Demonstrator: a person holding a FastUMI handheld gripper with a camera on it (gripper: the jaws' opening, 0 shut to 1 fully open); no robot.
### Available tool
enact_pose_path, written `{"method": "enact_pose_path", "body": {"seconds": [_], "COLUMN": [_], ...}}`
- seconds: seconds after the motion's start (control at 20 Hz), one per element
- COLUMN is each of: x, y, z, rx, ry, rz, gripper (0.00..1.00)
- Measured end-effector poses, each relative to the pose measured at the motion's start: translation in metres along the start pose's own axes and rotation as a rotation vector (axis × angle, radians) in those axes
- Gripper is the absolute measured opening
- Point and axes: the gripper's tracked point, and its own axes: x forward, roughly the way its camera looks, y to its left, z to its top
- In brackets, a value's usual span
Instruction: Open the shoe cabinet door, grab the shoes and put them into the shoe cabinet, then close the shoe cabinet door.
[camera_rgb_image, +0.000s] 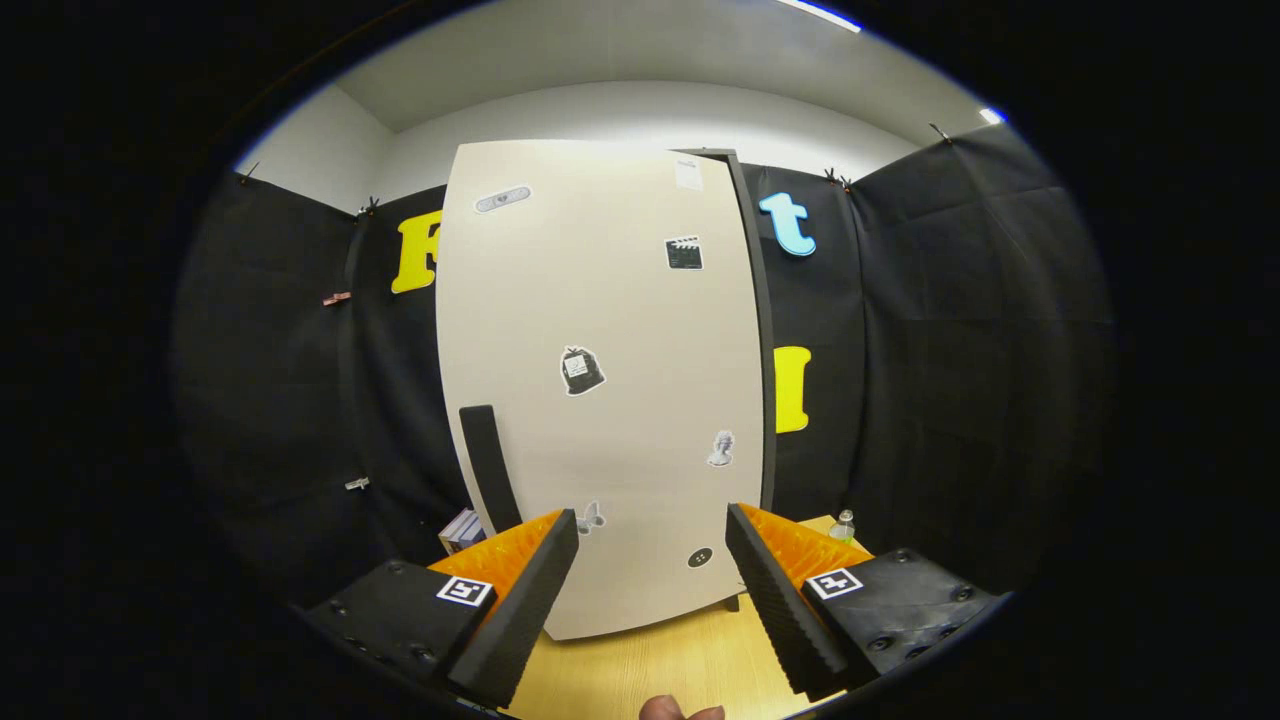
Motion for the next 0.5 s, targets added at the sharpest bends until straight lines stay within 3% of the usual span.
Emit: {"method": "enact_pose_path", "body": {"seconds": [0.5], "x": [-0.01], "y": [-0.022], "z": [0.003], "rx": [-0.035], "ry": [-0.018], "rz": [-0.015], "gripper": [0.98]}}
